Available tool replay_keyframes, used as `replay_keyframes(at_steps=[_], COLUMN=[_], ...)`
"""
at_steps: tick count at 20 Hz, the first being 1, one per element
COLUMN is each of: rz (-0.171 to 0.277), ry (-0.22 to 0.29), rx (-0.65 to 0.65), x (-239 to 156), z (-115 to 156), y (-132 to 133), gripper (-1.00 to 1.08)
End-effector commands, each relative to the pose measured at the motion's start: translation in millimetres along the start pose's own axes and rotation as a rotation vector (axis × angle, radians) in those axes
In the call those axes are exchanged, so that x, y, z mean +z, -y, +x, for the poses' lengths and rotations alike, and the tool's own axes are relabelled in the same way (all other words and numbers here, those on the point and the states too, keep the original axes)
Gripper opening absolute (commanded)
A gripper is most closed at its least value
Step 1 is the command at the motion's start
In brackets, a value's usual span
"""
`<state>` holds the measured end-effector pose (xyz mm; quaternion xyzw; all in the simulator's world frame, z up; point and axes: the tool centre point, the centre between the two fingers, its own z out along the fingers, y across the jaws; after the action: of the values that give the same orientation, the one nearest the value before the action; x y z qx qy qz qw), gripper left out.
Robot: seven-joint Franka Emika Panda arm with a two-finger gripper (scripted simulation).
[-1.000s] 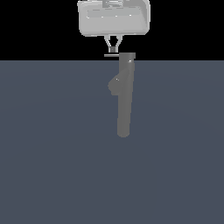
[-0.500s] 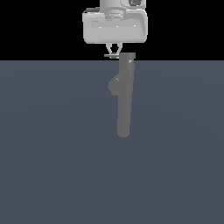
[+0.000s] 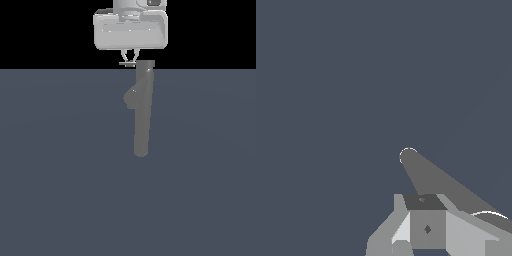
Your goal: Turn on the faucet by rotating a designated handle.
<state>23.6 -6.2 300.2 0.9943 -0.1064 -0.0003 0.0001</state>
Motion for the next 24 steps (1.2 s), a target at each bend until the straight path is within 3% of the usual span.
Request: replay_keyframes(at_steps=[1,11,12,24], rz=[0.000,0.000,0.001,0.000], ry=[0.000,0.000,-0.009,-0.003], rx=[-0.001,-0.001,0.007,0.001], x=[-0.2,-0.3,-0.3,-0.2], z=[-7.3,-37.6,-28.8,-67.4], y=[2.5,11.6,6.4,-6.0], gripper=[-1.00,-1.00,-1.00,-1.00])
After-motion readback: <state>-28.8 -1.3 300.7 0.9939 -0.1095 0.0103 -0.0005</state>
